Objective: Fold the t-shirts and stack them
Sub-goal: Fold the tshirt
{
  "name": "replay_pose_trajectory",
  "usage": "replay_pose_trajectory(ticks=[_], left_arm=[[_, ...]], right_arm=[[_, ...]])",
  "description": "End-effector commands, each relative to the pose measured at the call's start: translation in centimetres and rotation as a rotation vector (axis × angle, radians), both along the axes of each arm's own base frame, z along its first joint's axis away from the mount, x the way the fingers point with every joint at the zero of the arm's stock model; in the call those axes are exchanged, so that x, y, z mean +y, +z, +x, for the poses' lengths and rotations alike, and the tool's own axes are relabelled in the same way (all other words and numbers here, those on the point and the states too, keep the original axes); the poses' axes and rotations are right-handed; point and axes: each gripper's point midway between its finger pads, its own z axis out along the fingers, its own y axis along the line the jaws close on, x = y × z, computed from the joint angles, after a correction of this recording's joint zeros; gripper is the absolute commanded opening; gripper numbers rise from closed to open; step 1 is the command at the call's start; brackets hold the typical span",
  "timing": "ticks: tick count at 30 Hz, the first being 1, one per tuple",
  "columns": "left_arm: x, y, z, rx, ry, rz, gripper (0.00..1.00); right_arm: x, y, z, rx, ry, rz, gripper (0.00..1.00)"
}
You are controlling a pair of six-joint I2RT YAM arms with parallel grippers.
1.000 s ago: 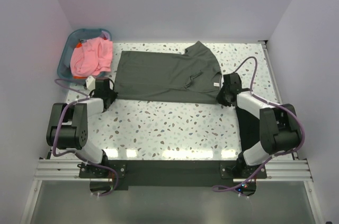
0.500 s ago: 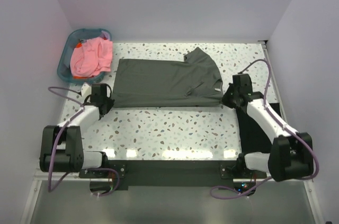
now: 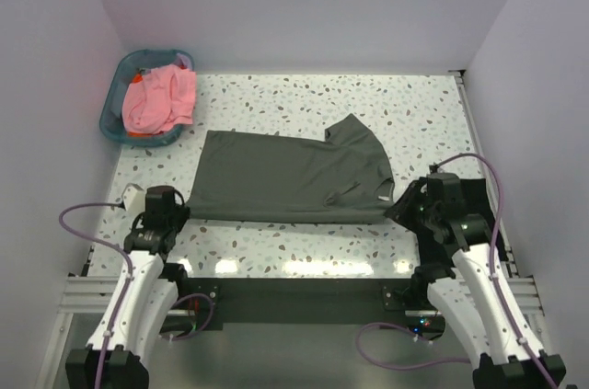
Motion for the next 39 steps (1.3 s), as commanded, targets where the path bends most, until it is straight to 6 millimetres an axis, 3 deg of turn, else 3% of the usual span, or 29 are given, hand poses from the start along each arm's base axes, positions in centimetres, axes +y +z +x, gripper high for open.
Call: replay_pose_trajectory(ticks=[1, 2, 3, 4, 6, 9, 11, 12, 13, 14, 15, 16, 17, 18, 19, 23, 28, 31, 39], left_arm=[[0.0, 0.6, -1.0, -0.026, 0.015, -0.009, 0.34], [-0.5, 1.2, -0.7, -0.048, -0.004, -0.029, 0.46], [-0.8, 1.9, -0.5, -0.066, -0.016, -0.036, 0.52], [-0.9, 2.7, 0.0, -0.087, -0.039, -0.025, 0.56], [-0.6, 5.8, 1.1, -0.145, -0.055, 0.006, 0.65], [-0.3, 10.4, 3.5, -0.229, -0.114, 0.085, 0.67], [-0.8, 12.9, 6.3, -0.286, -0.182, 0.122, 0.65], [-1.1, 14.3, 7.9, -0.332, -0.207, 0.136, 0.63], [-1.3, 14.1, 9.7, -0.299, -0.242, 0.156, 0.62], [-1.5, 14.2, 10.9, -0.289, -0.266, 0.16, 0.59], [-1.7, 14.3, 12.2, -0.28, -0.282, 0.173, 0.58], [-2.0, 13.6, 14.3, -0.225, -0.321, 0.209, 0.57], [-1.6, 13.4, 15.3, -0.194, -0.309, 0.254, 0.56], [-2.4, 13.0, 16.2, -0.161, -0.335, 0.286, 0.56], [-2.6, 12.1, 18.1, -0.109, -0.359, 0.33, 0.56], [-3.9, 9.2, 22.4, -0.005, -0.418, 0.38, 0.52], [-4.2, 5.5, 25.4, 0.098, -0.395, 0.384, 0.5], [-4.4, 4.1, 26.7, 0.109, -0.374, 0.369, 0.5], [-5.6, 0.5, 28.9, 0.147, -0.364, 0.303, 0.45]], right_arm=[[0.2, 1.1, -2.6, 0.029, 0.021, 0.024, 0.44], [0.2, 1.6, -2.5, 0.016, 0.028, 0.025, 0.57], [0.1, 2.1, -2.2, -0.007, 0.043, 0.013, 0.67], [0.2, 3.0, -1.5, -0.041, 0.045, 0.01, 0.86], [0.2, 3.8, -0.4, -0.077, 0.077, -0.009, 0.97], [0.7, 6.2, 2.9, -0.171, 0.114, -0.022, 0.98], [1.2, 8.9, 6.3, -0.29, 0.116, -0.018, 0.98], [1.2, 8.6, 8.1, -0.283, 0.111, -0.032, 0.98], [1.4, 10.7, 10.4, -0.365, 0.108, -0.033, 0.98], [1.7, 11.4, 11.8, -0.392, 0.116, -0.036, 0.95], [1.6, 9.9, 14.0, -0.353, 0.12, -0.071, 0.9], [1.4, 11.9, 16.2, -0.413, 0.107, -0.09, 0.87], [1.3, 11.8, 17.7, -0.417, 0.109, -0.121, 0.84], [0.9, 9.9, 19.8, -0.372, 0.097, -0.157, 0.78], [1.0, 11.0, 21.9, -0.407, 0.094, -0.17, 0.75], [1.1, 8.0, 27.7, -0.322, 0.138, -0.255, 0.54], [1.6, 4.9, 33.4, -0.263, 0.194, -0.307, 0.49], [2.1, 4.8, 35.2, -0.28, 0.206, -0.299, 0.49], [2.4, 0.1, 36.7, -0.208, 0.243, -0.312, 0.49]])
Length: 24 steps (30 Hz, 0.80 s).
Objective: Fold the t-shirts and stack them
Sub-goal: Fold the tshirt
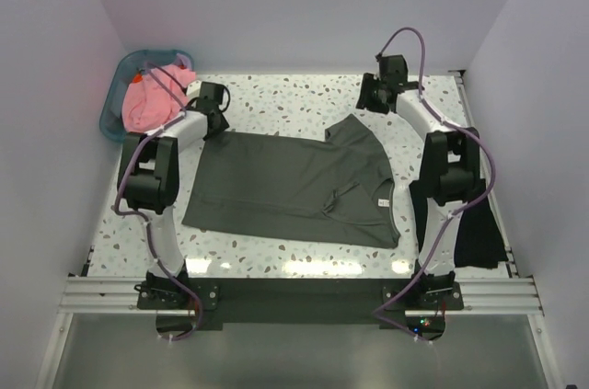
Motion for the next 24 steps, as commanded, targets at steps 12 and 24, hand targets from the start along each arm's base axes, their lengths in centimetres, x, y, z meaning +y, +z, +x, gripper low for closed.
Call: replay_pose_trajectory(ticks=[12, 24], left_arm=[[0.5, -2.1, 1.3, -0.011, 0.091, 0.003, 0.36], [0.2, -3.2, 0.8, 0.009, 0.086, -0.023, 0.12]], right_arm=[[-0.8, -4.2, 1.3, 0.046, 0.048, -0.089, 0.48], [0.2, -7.3, 0.9, 0.116, 0.072, -0.08, 0.36]])
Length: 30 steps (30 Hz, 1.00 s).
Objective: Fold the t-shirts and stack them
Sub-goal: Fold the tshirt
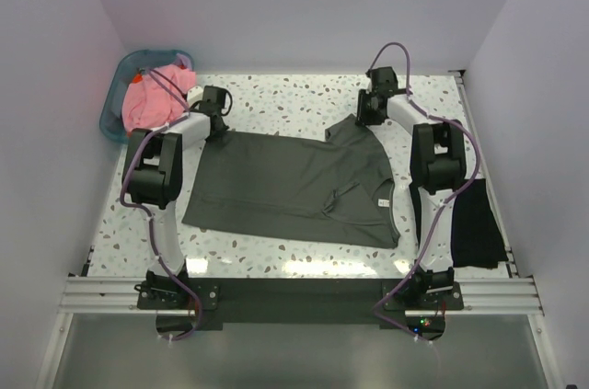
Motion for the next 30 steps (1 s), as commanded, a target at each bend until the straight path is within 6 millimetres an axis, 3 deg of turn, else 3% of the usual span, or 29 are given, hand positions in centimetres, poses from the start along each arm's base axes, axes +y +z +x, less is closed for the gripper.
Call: replay_pose_trajectory(ticks=[1, 3, 14, 25, 30], left_arm=[[-0.3, -0.4, 0.8, -0.026, 0.014, -0.025, 0.05], [-0.4, -0.5, 1.0, -0.029, 0.013, -0.038, 0.0], [-0.4, 1.5, 3.5, -0.108, 0.002, -0.089, 0.0], [0.1, 4.4, 7.0, -0.223, -0.07, -0.129, 0.0], [0.2, 4.8, 7.3, -0.237, -0.089, -0.149, 0.0]], right_arm=[[0.1, 0.3, 0.7, -0.009, 0.007, -0.017, 0.32], [0.0, 0.4, 0.7, -0.009, -0.005, -0.018, 0.22], [-1.2, 4.0, 3.3, -0.107, -0.072, -0.061, 0.0], [-1.0, 7.5, 5.4, -0.206, -0.071, -0.021, 0.0], [-1.0, 7.6, 4.9, -0.201, -0.066, -0.02, 0.0]])
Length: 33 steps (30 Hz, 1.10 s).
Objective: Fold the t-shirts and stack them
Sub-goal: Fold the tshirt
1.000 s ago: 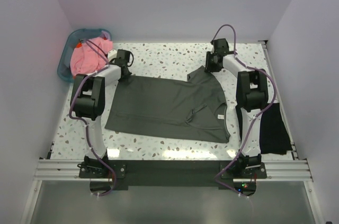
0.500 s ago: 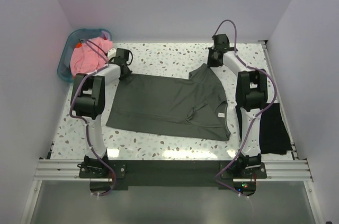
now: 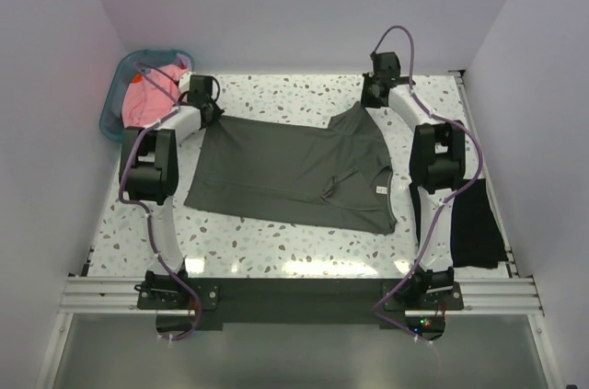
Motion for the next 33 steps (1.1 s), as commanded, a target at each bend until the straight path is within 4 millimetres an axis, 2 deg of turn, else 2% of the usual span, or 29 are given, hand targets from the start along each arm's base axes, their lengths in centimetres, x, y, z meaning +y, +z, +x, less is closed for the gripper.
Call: replay_pose_trajectory(ticks=[1, 3, 4, 6, 7, 8, 9, 10, 11, 12, 13, 14, 15, 19, 20, 21, 22, 23, 24, 26, 28, 30, 31, 33], left_arm=[[0.3, 2.1, 2.0, -0.088, -0.028, -0.009, 0.0], [0.2, 2.4, 1.8, -0.1, -0.039, -0.021, 0.0], [0.4, 2.4, 1.7, -0.103, -0.038, -0.027, 0.0], [0.4, 2.7, 1.4, -0.113, -0.041, -0.032, 0.0], [0.5, 2.7, 1.2, -0.112, -0.041, -0.034, 0.0], [0.5, 2.7, 1.1, -0.112, -0.04, -0.034, 0.0], [0.6, 2.6, 0.7, -0.109, -0.04, -0.034, 0.0], [0.6, 2.6, 0.5, -0.107, -0.039, -0.035, 0.0], [0.8, 2.5, 0.3, -0.106, -0.036, -0.035, 0.0], [0.8, 2.5, 0.0, -0.102, -0.033, -0.038, 0.0], [0.8, 2.4, -0.2, -0.1, -0.032, -0.039, 0.0], [0.8, 2.5, -0.3, -0.104, -0.033, -0.043, 0.0], [0.8, 2.4, -0.7, -0.102, -0.033, -0.045, 0.0], [0.7, 2.6, -1.5, -0.109, -0.035, -0.055, 0.0], [0.7, 2.9, -1.8, -0.111, -0.033, -0.055, 0.0], [0.8, 2.8, -2.1, -0.108, -0.03, -0.056, 0.0], [1.0, 2.8, -2.4, -0.103, -0.022, -0.052, 0.0], [1.2, 2.8, -3.0, -0.099, -0.014, -0.054, 0.0], [1.3, 2.9, -3.2, -0.1, -0.008, -0.058, 0.0], [1.6, 3.1, -4.2, -0.102, 0.015, -0.062, 0.0], [1.8, 3.1, -4.8, -0.098, 0.028, -0.065, 0.0], [1.9, 3.0, -5.7, -0.086, 0.041, -0.071, 0.0], [1.9, 2.8, -6.1, -0.073, 0.047, -0.072, 0.0], [2.0, 2.5, -7.1, -0.061, 0.06, -0.08, 0.0]], right_arm=[[-0.3, 3.7, 1.1, -0.094, -0.009, 0.016, 0.0], [-0.3, 3.5, 0.5, -0.088, -0.009, 0.015, 0.0], [-0.4, 4.4, 0.3, -0.103, -0.009, 0.018, 0.0], [-0.3, 4.1, -0.7, -0.09, -0.006, 0.025, 0.0], [-0.3, 5.3, -0.8, -0.12, -0.01, 0.034, 0.0], [-0.3, 5.5, -1.1, -0.124, -0.009, 0.038, 0.0], [-0.3, 4.8, -1.8, -0.11, -0.007, 0.038, 0.0], [-0.4, 5.1, -2.1, -0.114, -0.013, 0.043, 0.0], [-0.4, 6.2, -2.5, -0.134, -0.017, 0.055, 0.0], [-0.5, 5.7, -3.4, -0.12, -0.019, 0.058, 0.0], [-0.5, 6.1, -3.6, -0.134, -0.022, 0.063, 0.0], [-0.4, 7.6, -4.1, -0.163, -0.025, 0.081, 0.0], [-0.3, 6.8, -5.0, -0.145, -0.024, 0.085, 0.0], [-1.0, 7.7, -7.2, -0.157, -0.059, 0.098, 0.0], [-1.2, 6.6, -8.2, -0.132, -0.068, 0.093, 0.0], [-1.3, 7.7, -8.6, -0.158, -0.075, 0.099, 0.0], [-1.4, 7.5, -9.2, -0.153, -0.089, 0.105, 0.0], [-1.6, 6.4, -10.2, -0.126, -0.097, 0.102, 0.0], [-1.6, 7.4, -10.6, -0.15, -0.1, 0.109, 0.0], [-1.8, 6.4, -11.9, -0.128, -0.116, 0.121, 0.0], [-1.7, 6.9, -12.7, -0.136, -0.121, 0.135, 0.0], [-1.6, 6.3, -13.8, -0.118, -0.124, 0.135, 0.0], [-1.6, 7.2, -14.2, -0.14, -0.123, 0.142, 0.0], [-1.3, 6.9, -15.3, -0.134, -0.115, 0.147, 0.0]])
